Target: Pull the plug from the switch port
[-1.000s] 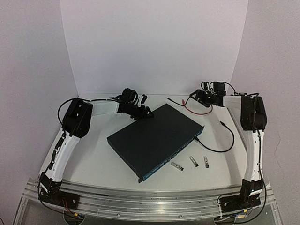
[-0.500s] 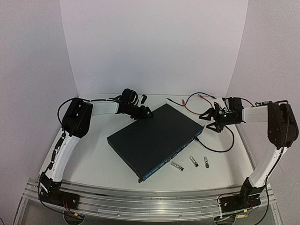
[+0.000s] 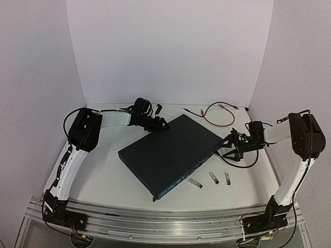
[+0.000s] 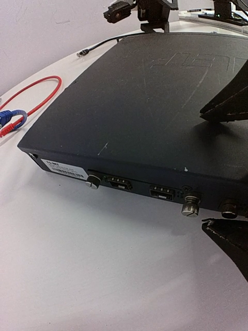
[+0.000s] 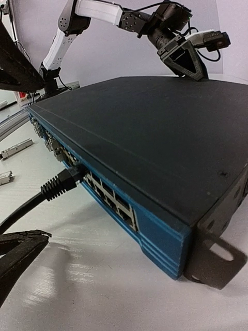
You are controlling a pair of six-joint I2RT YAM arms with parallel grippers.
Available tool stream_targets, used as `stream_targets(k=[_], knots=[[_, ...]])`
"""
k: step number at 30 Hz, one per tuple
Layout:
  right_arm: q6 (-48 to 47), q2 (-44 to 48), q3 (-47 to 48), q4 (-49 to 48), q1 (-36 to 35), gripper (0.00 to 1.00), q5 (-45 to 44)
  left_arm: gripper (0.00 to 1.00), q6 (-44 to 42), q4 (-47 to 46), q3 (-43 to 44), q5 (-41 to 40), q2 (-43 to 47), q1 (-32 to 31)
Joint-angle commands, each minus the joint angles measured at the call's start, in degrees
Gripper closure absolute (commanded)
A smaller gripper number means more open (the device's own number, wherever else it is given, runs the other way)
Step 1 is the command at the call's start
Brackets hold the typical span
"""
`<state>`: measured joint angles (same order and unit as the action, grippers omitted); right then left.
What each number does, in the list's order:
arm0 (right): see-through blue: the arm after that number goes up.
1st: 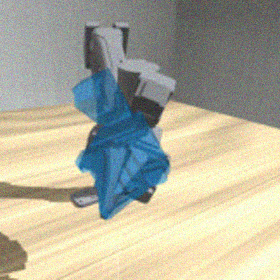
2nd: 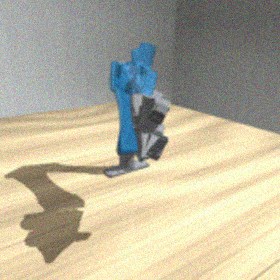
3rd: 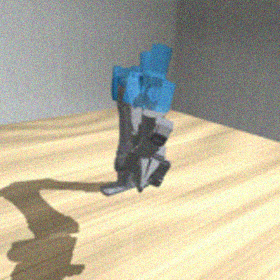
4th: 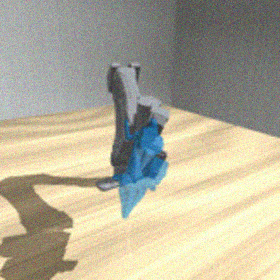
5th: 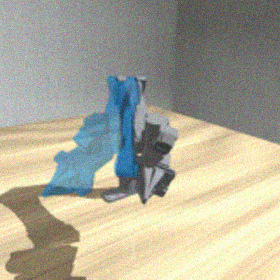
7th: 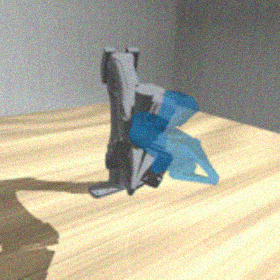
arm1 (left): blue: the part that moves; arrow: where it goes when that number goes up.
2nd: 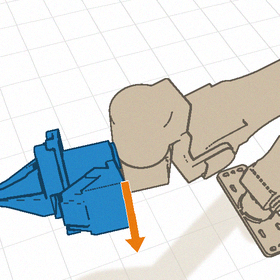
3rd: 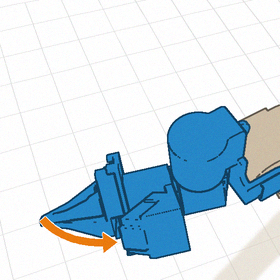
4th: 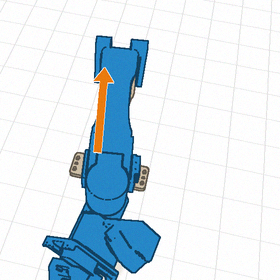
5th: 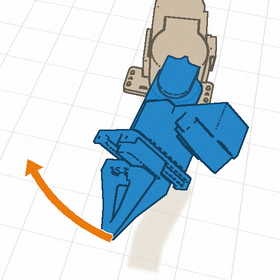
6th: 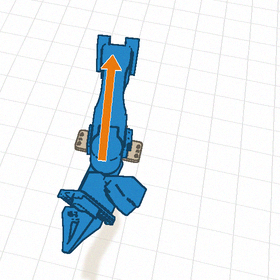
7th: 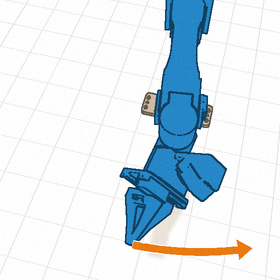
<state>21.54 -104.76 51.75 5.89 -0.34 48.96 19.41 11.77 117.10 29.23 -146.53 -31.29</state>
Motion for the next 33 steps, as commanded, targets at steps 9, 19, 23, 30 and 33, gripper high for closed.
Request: stream_targets(k=[9, 19, 23, 30, 33], knots=[[-2.22, -5.39, 0.85, -0.31, 1.30, 0.28, 5.37, 0.37, -0.71, 10.68, -4.42, -5.10, -2.71, 0.26], [-0.52, -8.20, 2.32, -0.75, 1.92, 0.40, 4.92, 0.37, -0.43, 10.69, -4.33, -5.25, -2.82, 0.27], [1.15, -10.04, 3.52, -1.89, 1.92, 0.44, 5.86, 0.38, -0.51, 10.70, -4.17, -5.26, -2.93, 0.26], [3.46, -12.39, 4.19, -5.01, 1.83, 0.47, 8.04, 0.38, -0.63, 11.36, -3.27, -5.23, -3.40, 0.26], [3.27, -12.49, 3.92, -5.39, 1.71, 0.47, 8.81, 0.38, -0.77, 11.66, -2.83, -5.24, -3.54, 0.26]])
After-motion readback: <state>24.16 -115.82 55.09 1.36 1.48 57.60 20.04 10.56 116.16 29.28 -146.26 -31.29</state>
